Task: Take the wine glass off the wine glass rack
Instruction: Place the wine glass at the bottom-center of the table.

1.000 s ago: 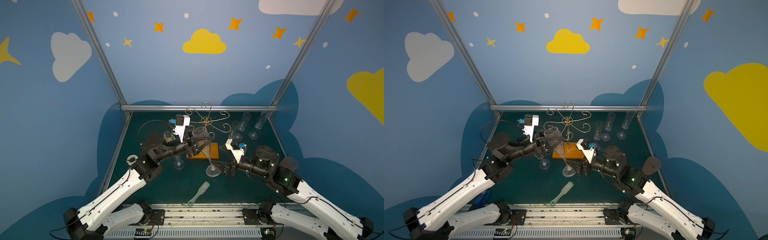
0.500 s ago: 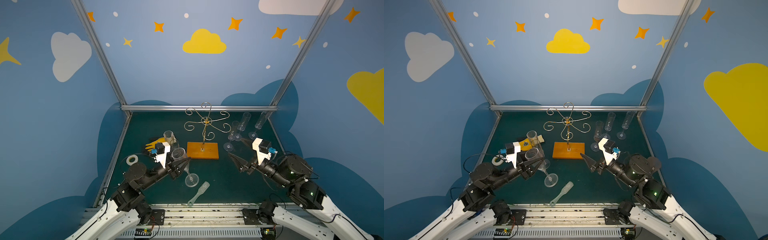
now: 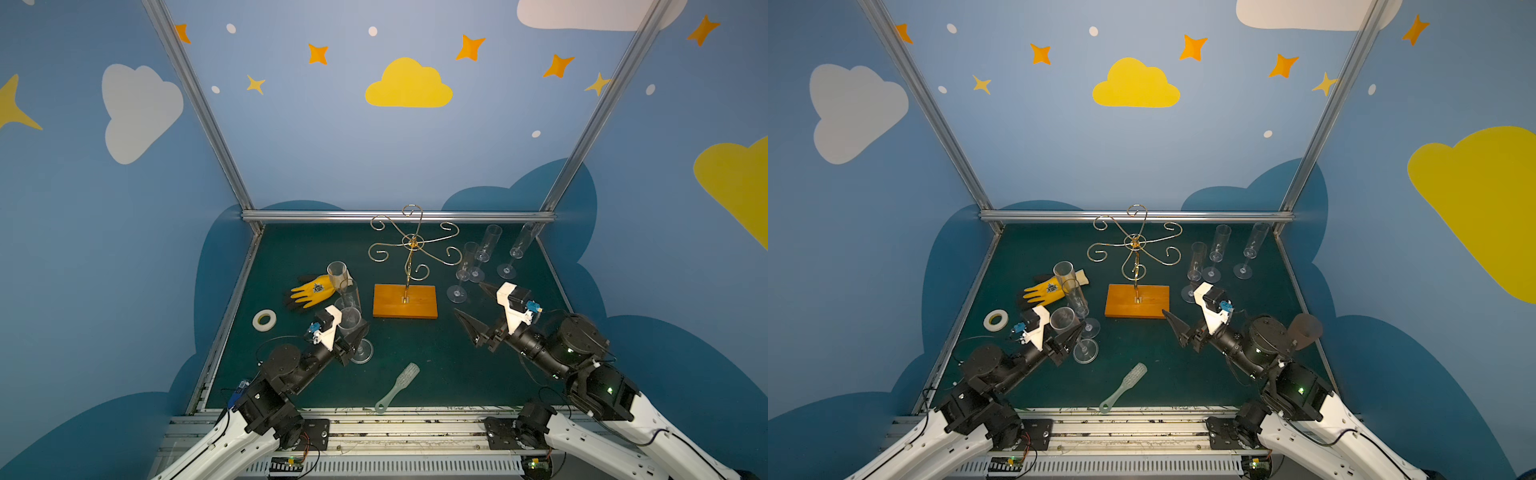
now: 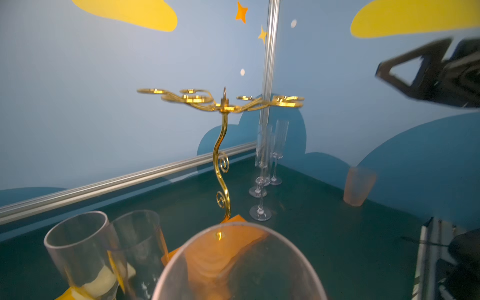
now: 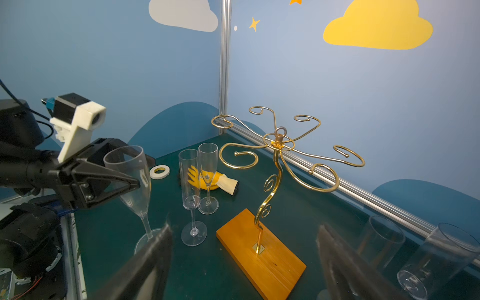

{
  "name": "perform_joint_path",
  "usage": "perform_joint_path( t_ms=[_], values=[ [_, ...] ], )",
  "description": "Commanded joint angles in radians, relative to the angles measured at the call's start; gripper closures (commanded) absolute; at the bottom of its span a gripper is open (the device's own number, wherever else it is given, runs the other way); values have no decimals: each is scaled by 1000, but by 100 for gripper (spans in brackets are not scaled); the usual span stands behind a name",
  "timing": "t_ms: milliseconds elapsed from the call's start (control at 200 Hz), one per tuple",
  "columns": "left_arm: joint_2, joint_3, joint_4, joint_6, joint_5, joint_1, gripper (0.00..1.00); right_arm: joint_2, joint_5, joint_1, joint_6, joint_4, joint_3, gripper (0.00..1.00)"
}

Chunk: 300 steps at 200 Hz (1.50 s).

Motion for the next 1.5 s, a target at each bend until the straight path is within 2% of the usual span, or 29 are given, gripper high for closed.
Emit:
perform_joint_path(
  t_ms=[0, 105, 335, 991, 1071, 1126, 1216, 1296, 1346, 1497],
  values=[
    [27, -40, 161, 75, -43, -2, 54, -33, 15, 1, -2, 40, -18, 14],
    [72, -76, 229, 91, -50, -2, 54, -59, 24, 1, -4, 47, -38, 14],
    [136, -100, 263, 76, -64, 0, 54, -87, 51, 1, -15, 18, -39, 14],
    [178, -195, 310, -31, -106, 15, 52, -85, 58, 1, -3, 2, -48, 14],
    [174, -200, 306, -36, -108, 16, 48, -85, 56, 1, -1, 1, -48, 14],
    [176, -203, 301, -38, -108, 18, 41, -85, 55, 1, 0, 0, -47, 14],
    [184, -199, 292, -41, -118, 20, 21, -84, 56, 1, 4, -4, -44, 14],
    [181, -191, 273, -40, -128, 21, 12, -85, 56, 1, 3, -5, -41, 14],
    [173, -182, 260, -34, -128, 21, 1, -86, 58, 2, 3, -5, -38, 14],
    [120, -154, 206, -24, -131, 20, 1, -89, 59, 1, -3, -2, -33, 14]
  ],
)
